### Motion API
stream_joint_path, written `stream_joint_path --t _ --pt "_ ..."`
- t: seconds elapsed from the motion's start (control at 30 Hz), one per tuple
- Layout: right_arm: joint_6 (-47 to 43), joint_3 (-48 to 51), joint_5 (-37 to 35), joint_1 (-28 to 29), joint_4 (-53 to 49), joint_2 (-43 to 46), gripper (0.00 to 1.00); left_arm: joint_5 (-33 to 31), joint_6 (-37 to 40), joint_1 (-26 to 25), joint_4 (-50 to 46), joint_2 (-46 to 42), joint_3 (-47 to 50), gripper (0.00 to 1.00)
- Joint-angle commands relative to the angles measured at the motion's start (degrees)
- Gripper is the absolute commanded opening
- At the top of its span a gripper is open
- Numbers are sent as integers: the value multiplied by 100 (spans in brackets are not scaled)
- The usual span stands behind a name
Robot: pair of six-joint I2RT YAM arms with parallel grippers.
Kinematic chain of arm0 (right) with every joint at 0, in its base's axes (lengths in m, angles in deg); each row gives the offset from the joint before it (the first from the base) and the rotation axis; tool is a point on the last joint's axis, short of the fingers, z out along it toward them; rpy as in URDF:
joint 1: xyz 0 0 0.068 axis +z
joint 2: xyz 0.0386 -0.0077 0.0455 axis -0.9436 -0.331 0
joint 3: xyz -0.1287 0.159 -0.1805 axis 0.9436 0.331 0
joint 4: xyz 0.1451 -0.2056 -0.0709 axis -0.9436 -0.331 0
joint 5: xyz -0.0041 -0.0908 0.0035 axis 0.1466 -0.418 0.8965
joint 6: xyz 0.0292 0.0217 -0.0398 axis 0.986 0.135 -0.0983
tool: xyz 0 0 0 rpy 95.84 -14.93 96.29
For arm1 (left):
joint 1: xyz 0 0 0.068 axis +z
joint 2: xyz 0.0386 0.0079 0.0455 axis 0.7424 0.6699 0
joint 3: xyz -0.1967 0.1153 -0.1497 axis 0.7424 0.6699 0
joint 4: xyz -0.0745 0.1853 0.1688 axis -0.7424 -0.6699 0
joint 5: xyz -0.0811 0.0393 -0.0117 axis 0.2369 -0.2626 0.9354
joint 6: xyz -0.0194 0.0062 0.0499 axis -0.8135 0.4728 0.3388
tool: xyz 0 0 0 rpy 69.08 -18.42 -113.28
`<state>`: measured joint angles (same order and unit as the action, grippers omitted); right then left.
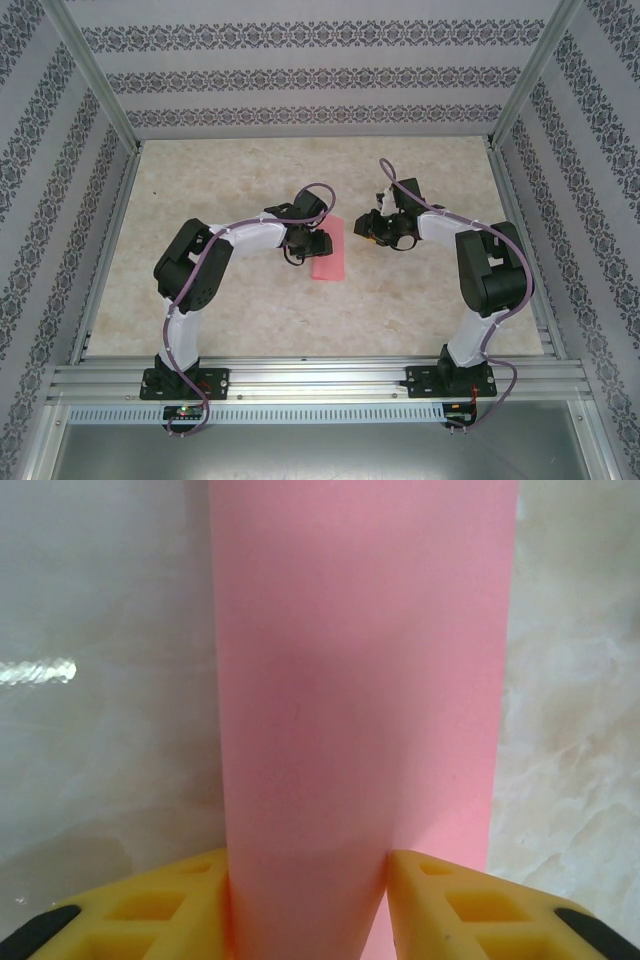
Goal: Fold a paper plane with a square sheet of paper (fold left side to right side)
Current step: First fold in half a square sheet of paper at the center of the table.
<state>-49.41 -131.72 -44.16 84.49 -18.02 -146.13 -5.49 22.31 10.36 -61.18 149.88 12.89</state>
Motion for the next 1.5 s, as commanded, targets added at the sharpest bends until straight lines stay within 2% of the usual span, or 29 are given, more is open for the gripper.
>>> stream_joint_path --t 0.0,1.47 --pt "-60 47 -32 -20 49 157 35 -110 53 -56 -127 113 -103 43" --pt "33 88 -19 191 69 149 34 -74 -149 -56 -33 262 -81 44"
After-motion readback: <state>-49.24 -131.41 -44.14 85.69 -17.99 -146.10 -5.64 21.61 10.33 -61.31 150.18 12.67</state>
